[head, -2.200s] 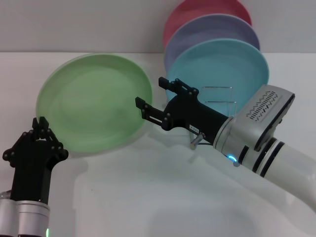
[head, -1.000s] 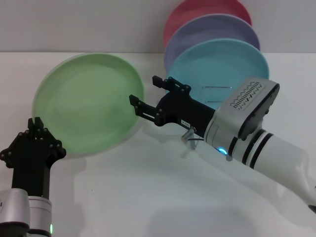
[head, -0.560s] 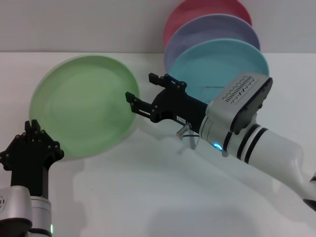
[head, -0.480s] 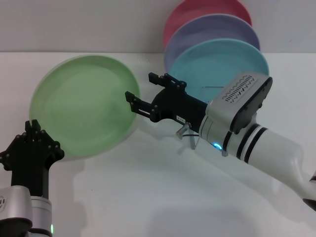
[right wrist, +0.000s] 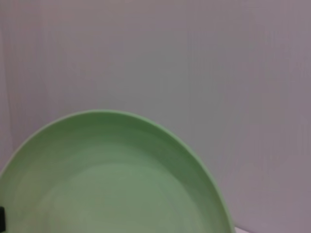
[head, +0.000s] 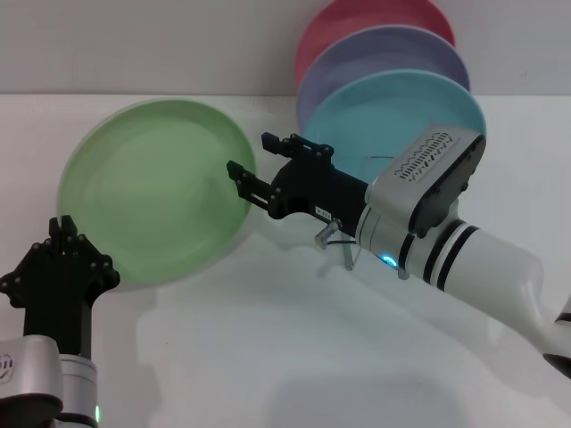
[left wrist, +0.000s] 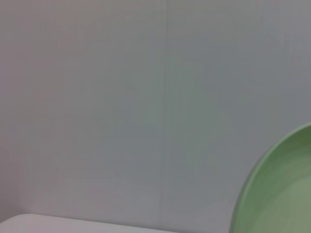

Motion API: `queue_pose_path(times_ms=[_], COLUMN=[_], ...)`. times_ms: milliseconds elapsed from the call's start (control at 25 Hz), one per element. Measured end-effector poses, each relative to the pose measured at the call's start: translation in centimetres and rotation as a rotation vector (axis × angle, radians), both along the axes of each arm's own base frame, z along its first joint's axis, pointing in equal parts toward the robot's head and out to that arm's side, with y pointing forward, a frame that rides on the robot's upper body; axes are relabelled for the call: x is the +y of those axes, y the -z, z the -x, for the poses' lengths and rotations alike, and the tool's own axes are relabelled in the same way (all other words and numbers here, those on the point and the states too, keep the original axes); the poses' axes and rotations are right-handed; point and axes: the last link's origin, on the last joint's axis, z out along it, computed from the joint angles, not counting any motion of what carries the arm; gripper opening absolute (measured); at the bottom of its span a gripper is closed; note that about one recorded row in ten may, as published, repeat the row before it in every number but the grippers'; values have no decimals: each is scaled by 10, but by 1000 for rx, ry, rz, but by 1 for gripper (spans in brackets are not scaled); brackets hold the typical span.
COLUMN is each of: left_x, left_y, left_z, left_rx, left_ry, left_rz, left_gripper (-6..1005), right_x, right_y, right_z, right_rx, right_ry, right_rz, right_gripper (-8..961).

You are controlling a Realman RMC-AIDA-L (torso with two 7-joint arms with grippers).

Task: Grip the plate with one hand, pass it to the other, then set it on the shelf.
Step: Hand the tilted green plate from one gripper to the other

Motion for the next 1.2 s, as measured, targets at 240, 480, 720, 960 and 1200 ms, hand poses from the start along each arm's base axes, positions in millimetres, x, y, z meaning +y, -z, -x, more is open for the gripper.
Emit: queue_pose_path(times_ms=[240,480,720,960,1200], left_x=[-1,-3,-3,-4,-5], left_y=[0,0,0,0,0], left_z=[-1,-2,-3,-3,-2], left_rx=[0,2,2,4,10], left_ry=[3,9,10,12,14], left_rz=[0,-8,-5,-4,-8], left_gripper=[31,30,30,31,31], right_x=[0,0,0,1,1], right_y=[0,0,0,0,0], right_z=[1,1,0,0,1], right_rx=[1,1,-1,4,4], right_ry=[-2,-2,1,7,8], right_rz=[0,0,0,-2,-4], right_gripper=[640,394,320,209,185])
